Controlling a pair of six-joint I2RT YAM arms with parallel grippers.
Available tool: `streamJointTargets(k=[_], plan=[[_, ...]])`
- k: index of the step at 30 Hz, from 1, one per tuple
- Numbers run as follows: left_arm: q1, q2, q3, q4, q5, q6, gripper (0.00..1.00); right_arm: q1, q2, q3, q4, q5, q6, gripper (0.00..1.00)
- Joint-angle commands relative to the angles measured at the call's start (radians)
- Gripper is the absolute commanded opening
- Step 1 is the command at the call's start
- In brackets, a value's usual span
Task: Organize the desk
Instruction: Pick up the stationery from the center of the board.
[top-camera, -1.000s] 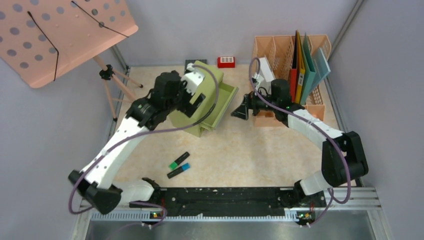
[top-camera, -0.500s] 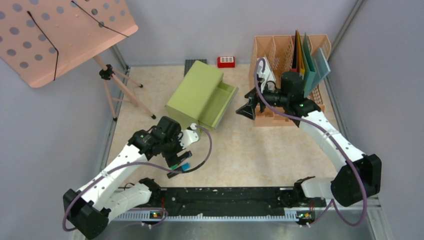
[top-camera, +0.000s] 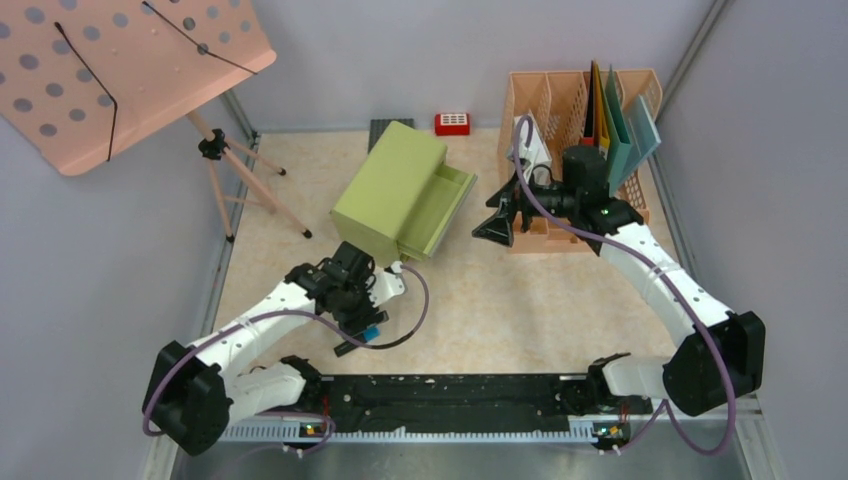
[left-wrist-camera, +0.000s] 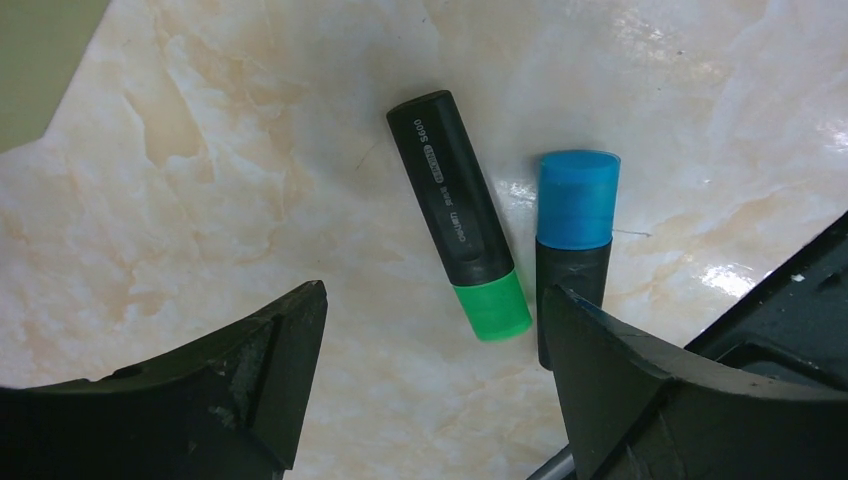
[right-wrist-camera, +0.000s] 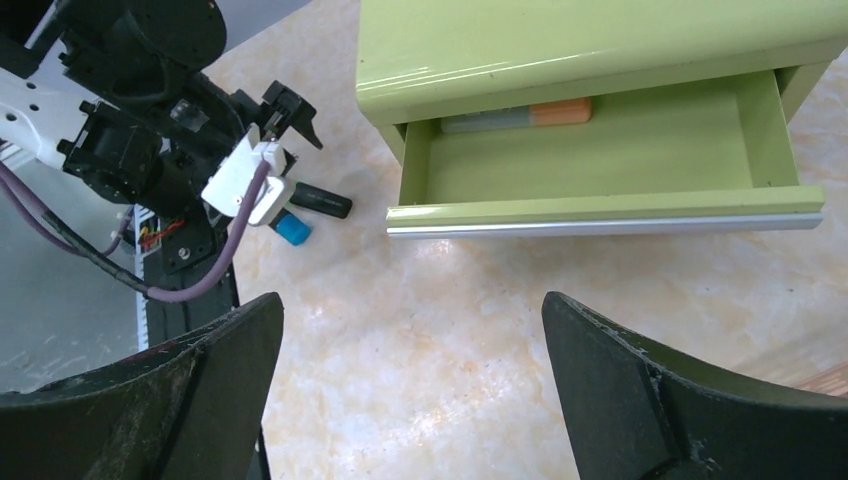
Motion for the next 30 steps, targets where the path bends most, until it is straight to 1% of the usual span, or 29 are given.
streamJointTargets(k=[1,6,21,24,28,30], plan=[[0.009,0.019,-0.048,0.094,-0.009,0.033,0.83,-0.005,-0.033,-0.024,0.042,-0.001,0.014,0.99],[0.026,0.05,-0.055,0.123,-0.014,0.036,0.78,-0.005,-0.046,-0.054,0.064,-0.006,0.025,0.99],[0.026,0.101,-0.109,0.166,-0.025,0.049,0.76,-0.008,-0.057,-0.078,0.095,0.005,0.048,0.99],[0.027,0.114,-0.12,0.175,-0.027,0.052,0.68,-0.008,-0.058,-0.081,0.099,0.007,0.05,0.99],[0.026,0.121,-0.13,0.181,-0.028,0.055,0.51,-0.008,-0.058,-0.084,0.102,0.01,0.05,0.99],[0.027,0.117,-0.129,0.172,-0.032,0.057,0.4,-0.01,-0.057,-0.084,0.101,0.011,0.051,0.99]])
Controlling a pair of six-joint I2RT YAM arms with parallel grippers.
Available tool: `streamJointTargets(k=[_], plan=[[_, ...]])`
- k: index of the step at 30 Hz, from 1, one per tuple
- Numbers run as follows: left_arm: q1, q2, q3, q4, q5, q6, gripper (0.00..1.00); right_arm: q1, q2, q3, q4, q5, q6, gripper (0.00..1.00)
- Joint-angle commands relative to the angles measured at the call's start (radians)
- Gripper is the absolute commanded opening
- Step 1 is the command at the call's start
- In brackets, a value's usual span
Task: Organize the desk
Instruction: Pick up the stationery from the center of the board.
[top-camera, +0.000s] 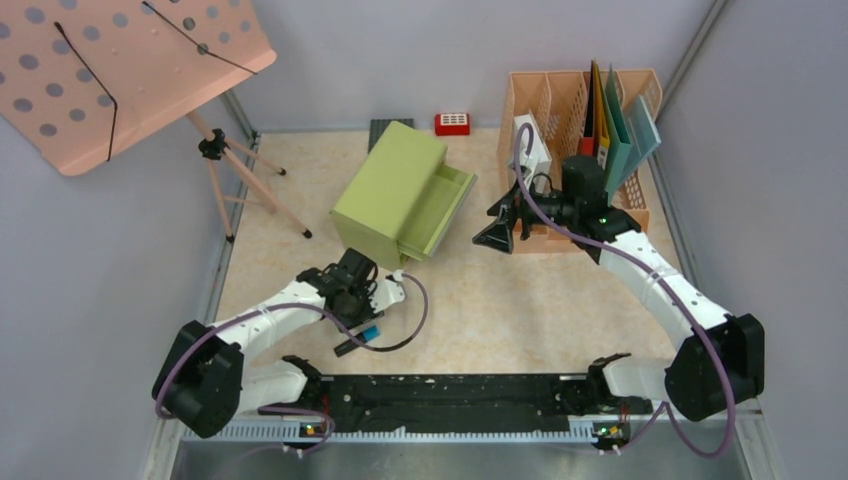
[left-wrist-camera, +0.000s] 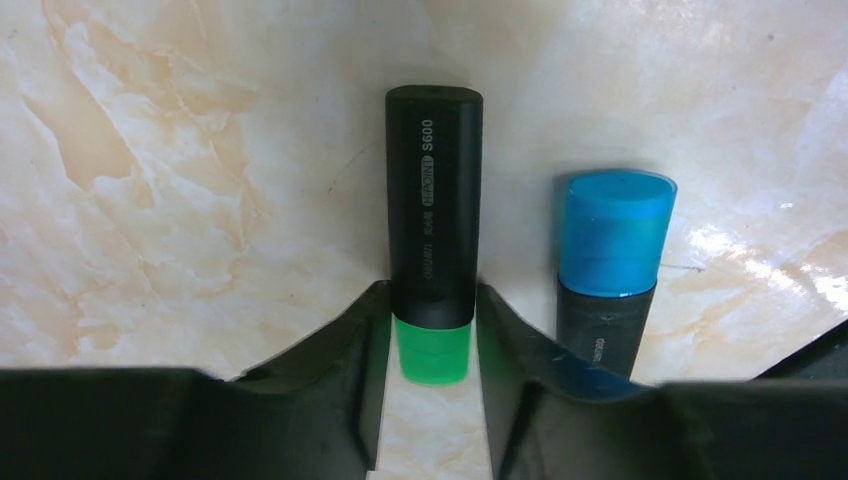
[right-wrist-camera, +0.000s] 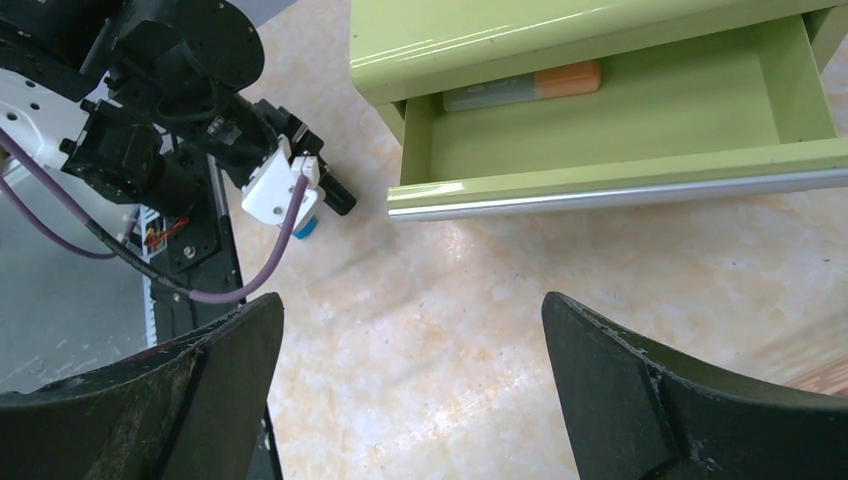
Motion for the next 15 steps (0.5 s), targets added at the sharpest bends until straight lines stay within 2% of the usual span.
streamJointTargets(k=[1,4,6,12,15], plan=[[0.004,0.007,-0.023,0.02,-0.022,0.023,0.33,-0.008,-0.035,0.001,0.044,0.002,0.002,0.99],[0.004,-0.034,0.005,-0.022,-0.047,0.034,0.1,-0.008,-0.034,0.001,0.048,0.007,0.002,0.99],[0.005,-0.069,0.052,-0.098,-0.034,0.038,0.02,-0.008,-0.032,0.003,0.046,0.014,0.002,0.99],[0.003,-0.125,0.323,-0.426,0.159,0.057,0.0,-0.015,-0.029,0.011,0.032,0.05,-0.01,0.99],[0.001,-0.126,0.462,-0.538,0.252,0.064,0.0,-0.024,-0.027,0.016,0.024,0.073,-0.011,0.99]])
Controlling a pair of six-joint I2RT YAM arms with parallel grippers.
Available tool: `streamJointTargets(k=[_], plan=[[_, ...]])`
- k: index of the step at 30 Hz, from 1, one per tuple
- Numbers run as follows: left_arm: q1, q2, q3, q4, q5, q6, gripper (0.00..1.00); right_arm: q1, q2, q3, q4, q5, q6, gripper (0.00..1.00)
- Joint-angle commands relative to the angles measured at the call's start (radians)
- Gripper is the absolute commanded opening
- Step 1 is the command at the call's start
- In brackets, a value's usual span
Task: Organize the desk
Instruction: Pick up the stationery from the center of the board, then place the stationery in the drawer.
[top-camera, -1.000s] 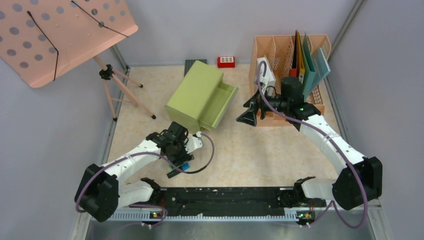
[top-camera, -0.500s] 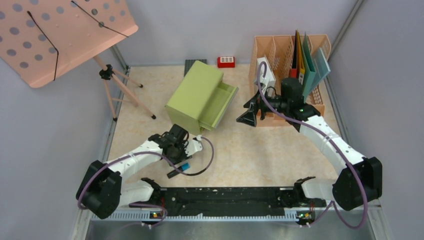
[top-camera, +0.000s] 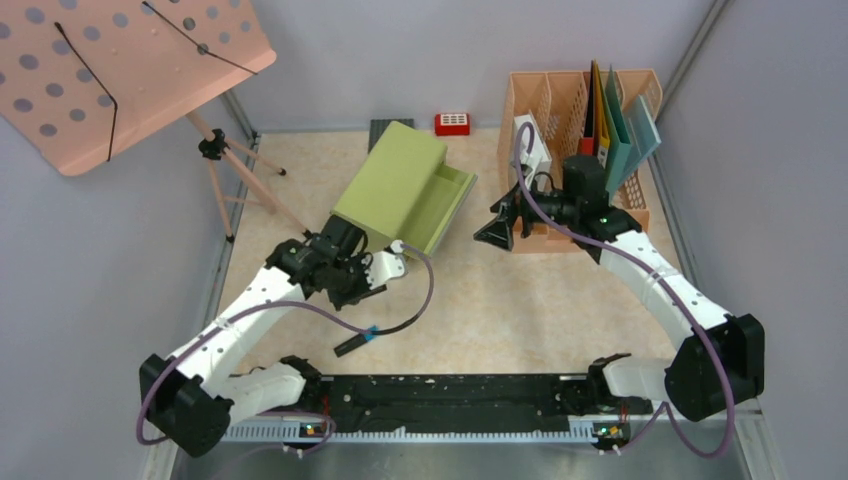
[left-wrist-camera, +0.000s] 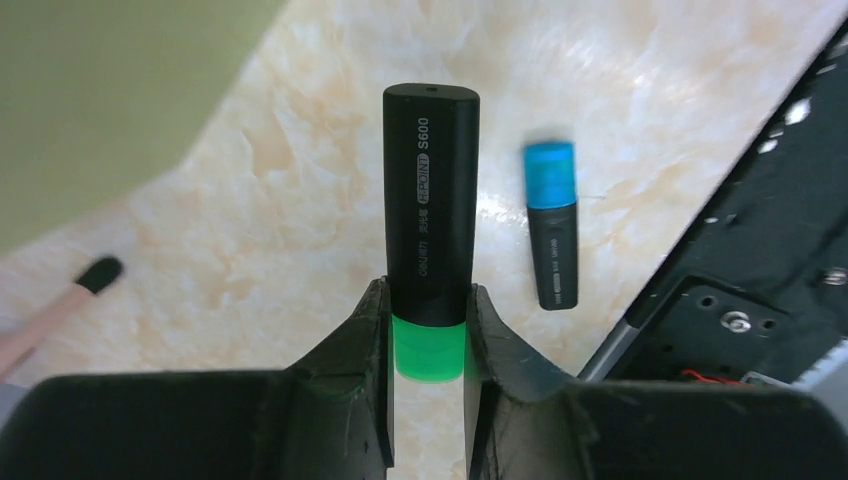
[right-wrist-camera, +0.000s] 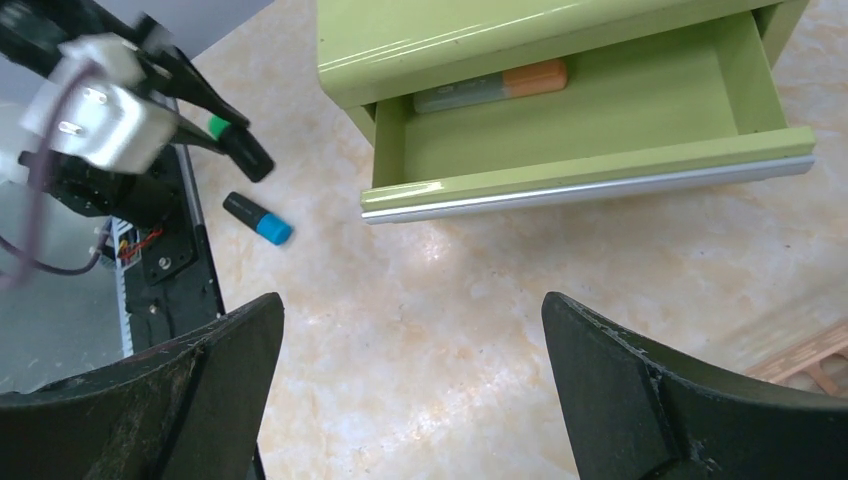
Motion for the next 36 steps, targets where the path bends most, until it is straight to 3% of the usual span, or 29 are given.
streamJointTargets(k=[1,4,11,19,26,33,36], plan=[[-0.001,-0.028,0.205,-0.218,0.207,0.019,0.0,-0.018,-0.026,0.018,0.016,0.035,-0.011,0.99],[-0.003,0.013,0.366,-0.188,0.258,-0.055,0.0,-0.024,-0.02,0.034,0.009,0.049,-0.011,0.99],[-0.032,0.364,0.85,-0.102,0.207,-0.323,0.0,-0.064,-0.029,0.041,0.009,0.077,-0.002,0.99],[-0.035,0.734,1.183,-0.046,0.061,-0.571,0.0,-0.113,-0.074,0.016,0.018,0.091,0.014,0.99],[-0.035,0.916,1.296,-0.082,-0.023,-0.667,0.0,-0.123,-0.113,-0.013,0.027,0.085,0.018,0.99],[-0.035,0.954,1.233,-0.075,-0.058,-0.736,0.03,-0.125,-0.115,-0.027,0.06,0.054,0.061,0.99],[-0.035,0.95,1.188,-0.054,-0.074,-0.743,0.09,-0.124,-0.122,-0.034,0.066,0.05,0.065,0.99]])
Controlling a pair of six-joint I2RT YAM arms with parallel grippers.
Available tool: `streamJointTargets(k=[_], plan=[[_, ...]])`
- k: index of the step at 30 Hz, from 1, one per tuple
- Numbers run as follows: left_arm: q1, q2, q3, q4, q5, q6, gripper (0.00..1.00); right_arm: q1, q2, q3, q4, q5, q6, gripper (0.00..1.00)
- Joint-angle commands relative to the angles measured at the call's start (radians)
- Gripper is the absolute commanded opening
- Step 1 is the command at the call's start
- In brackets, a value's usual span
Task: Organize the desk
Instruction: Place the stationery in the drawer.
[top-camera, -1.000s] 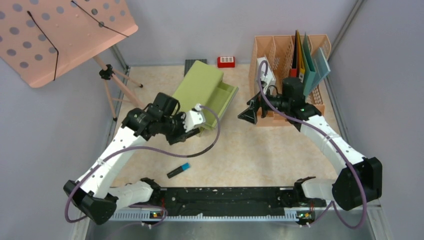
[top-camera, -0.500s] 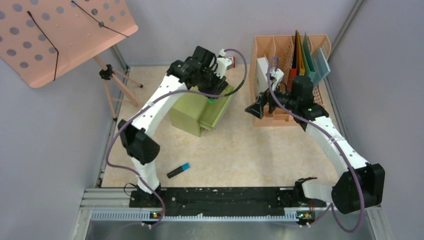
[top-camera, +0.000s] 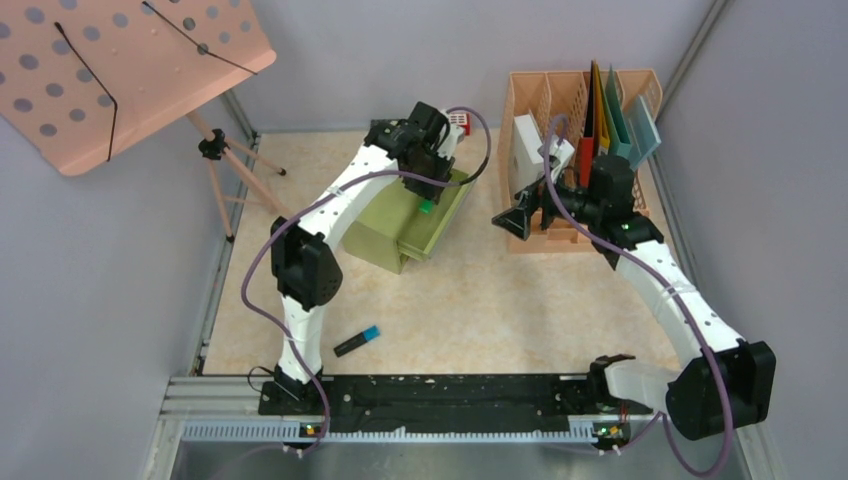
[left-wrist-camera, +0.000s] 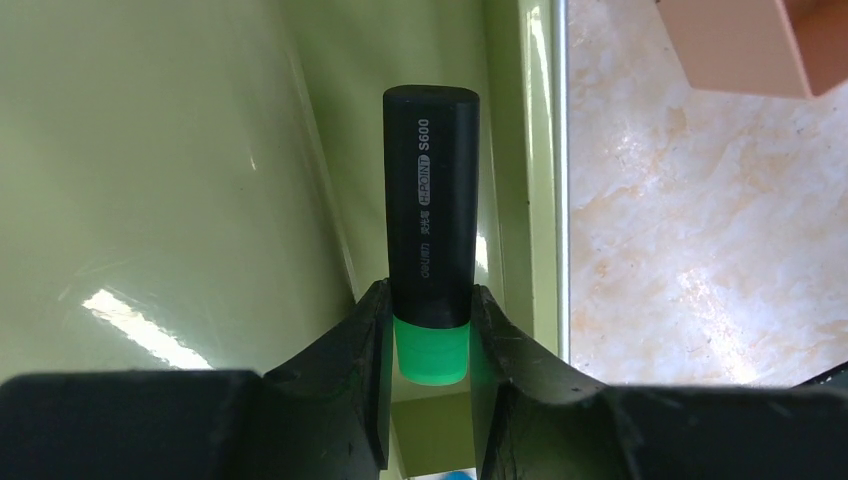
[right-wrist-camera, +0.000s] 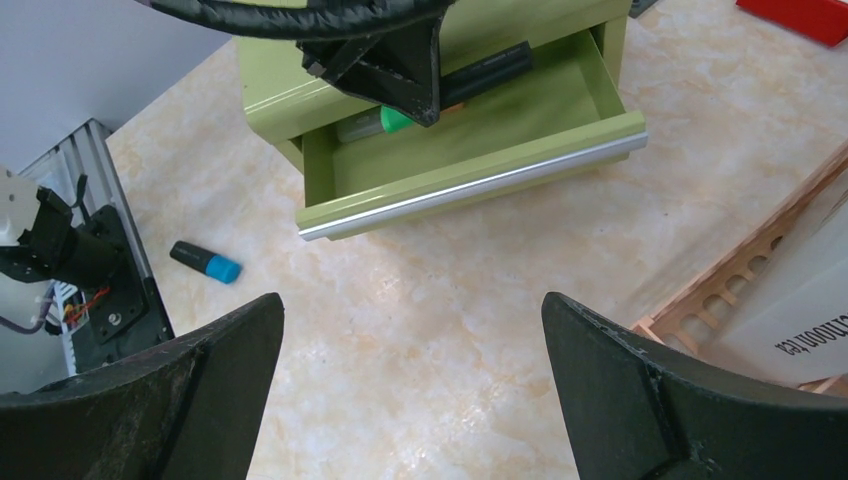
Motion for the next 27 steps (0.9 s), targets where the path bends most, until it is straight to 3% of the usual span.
streamJointTargets(k=[1,10,17,22,27], plan=[[-0.002,-0.016,-0.049,0.031,-0.04,-0.045,0.14,-0.01,-0.033,-0.009,0.046,-0.025,0.022,0.99],[-0.001,-0.019,-0.073,0.03,-0.055,-0.029,0.31,-0.011,-0.046,-0.022,0.048,-0.022,0.019,0.99],[-0.001,-0.091,-0.079,0.039,-0.086,0.009,0.56,-0.011,-0.044,-0.025,0.054,-0.025,0.022,0.99],[-0.002,-0.133,-0.074,0.014,-0.094,0.014,0.59,-0.012,-0.052,-0.025,0.048,-0.024,0.02,0.99],[-0.004,-0.301,-0.168,-0.05,0.095,0.164,0.59,-0.014,-0.056,-0.031,0.045,-0.02,0.013,0.99]])
